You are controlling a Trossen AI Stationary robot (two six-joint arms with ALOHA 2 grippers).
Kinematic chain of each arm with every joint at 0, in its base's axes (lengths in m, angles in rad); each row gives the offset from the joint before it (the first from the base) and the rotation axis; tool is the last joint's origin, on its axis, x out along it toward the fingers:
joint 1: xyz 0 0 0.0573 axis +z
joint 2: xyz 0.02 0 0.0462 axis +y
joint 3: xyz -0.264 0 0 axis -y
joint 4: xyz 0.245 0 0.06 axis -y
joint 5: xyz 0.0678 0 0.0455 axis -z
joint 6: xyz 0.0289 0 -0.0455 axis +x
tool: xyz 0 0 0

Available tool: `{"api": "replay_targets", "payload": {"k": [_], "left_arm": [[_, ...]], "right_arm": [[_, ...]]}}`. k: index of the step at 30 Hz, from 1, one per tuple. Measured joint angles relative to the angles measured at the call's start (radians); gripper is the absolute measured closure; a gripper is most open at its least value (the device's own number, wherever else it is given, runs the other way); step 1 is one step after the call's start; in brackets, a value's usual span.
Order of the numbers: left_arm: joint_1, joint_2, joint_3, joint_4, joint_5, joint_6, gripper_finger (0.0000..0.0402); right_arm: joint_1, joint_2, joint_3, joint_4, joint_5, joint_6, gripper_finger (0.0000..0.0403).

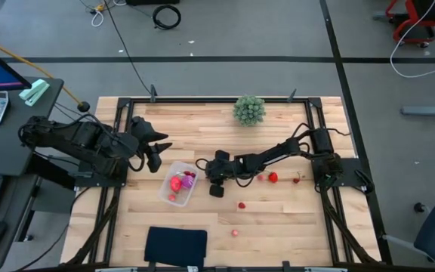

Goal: Pick and placing Produce into tupperware
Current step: Put the red cherry into the transparent bin, then put the red raspberry into the transparent bin

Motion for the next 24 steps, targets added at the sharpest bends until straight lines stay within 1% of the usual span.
{"api": "replay_targets", "payload": {"k": [4, 8, 11, 13, 15, 17, 18, 21, 24], "left_arm": [[0.0, 0.0, 0.0, 0.0, 0.0, 0.0, 0.0252], [0.0, 0.0, 0.0, 0.0, 0.0, 0.0, 0.0247], [0.0, 0.0, 0.0, 0.0, 0.0, 0.0, 0.0245], [0.0, 0.0, 0.0, 0.001, 0.0, 0.001, 0.0246], [0.0, 0.0, 0.0, 0.003, 0.0, 0.0, 0.0248], [0.0, 0.0, 0.001, 0.004, 0.0, 0.0, 0.0251], [0.0, 0.0, 0.001, 0.005, 0.0, 0.001, 0.0252], [0.0, 0.0, 0.001, 0.01, 0.0, 0.0, 0.0251], [0.0, 0.0, 0.001, 0.013, 0.0, 0.0, 0.0246]], "right_arm": [[0.0, -0.066, 0.011, -0.002, 0.001, -0.016, 0.032], [0.0, -0.156, 0.014, 0.031, 0.001, -0.024, 0.0315], [0.005, -0.19, 0.014, 0.147, -0.036, -0.024, 0.0306], [0.008, -0.194, 0.016, 0.277, -0.092, -0.024, 0.0298], [0.013, -0.171, 0.016, 0.39, -0.145, -0.024, 0.0291], [0.018, -0.126, 0.021, 0.481, -0.152, -0.017, 0.0286], [0.022, -0.101, 0.034, 0.501, -0.154, -0.017, 0.0283], [0.027, -0.014, 0.116, 0.513, -0.156, -0.024, 0.0274], [0.027, 0.085, 0.229, 0.453, -0.18, -0.034, 0.0262]]}}
